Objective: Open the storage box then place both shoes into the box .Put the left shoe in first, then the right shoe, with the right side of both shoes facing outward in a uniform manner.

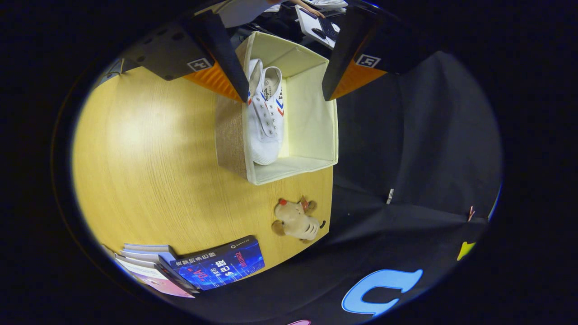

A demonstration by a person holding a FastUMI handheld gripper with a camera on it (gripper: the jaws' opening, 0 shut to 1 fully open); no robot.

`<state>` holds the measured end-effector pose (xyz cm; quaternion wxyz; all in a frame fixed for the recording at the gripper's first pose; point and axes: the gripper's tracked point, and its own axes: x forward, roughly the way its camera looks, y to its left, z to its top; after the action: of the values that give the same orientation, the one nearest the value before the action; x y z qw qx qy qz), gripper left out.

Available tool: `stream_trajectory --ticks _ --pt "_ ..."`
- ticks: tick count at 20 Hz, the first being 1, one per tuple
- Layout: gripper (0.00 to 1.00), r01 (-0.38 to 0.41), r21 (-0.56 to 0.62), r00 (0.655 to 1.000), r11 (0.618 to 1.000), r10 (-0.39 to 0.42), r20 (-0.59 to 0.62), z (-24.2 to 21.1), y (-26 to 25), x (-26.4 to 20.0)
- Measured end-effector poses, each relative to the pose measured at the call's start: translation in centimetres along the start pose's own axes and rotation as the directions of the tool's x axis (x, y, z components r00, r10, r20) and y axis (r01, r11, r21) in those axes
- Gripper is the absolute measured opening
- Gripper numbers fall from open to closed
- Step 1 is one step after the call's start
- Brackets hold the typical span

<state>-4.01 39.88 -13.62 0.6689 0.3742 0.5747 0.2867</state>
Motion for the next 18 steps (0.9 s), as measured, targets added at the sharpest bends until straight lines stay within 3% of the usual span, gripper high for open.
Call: stream_trajectory --ticks 4,8,13,18 --pt "0.98 -0.080 -0.057 0.990 0.995 0.086 0.115 1.7 2.0 -1.7" --pt "0.98 -0.017 -0.210 0.935 0.977 0.090 0.343 6.3 2.2 -5.7" --pt "0.98 0.181 -0.298 0.784 0.937 0.046 0.619 12.1 -0.3 -13.7" --pt "0.99 0.398 -0.298 0.634 0.868 -0.025 0.773 16.7 -4.9 -20.1"
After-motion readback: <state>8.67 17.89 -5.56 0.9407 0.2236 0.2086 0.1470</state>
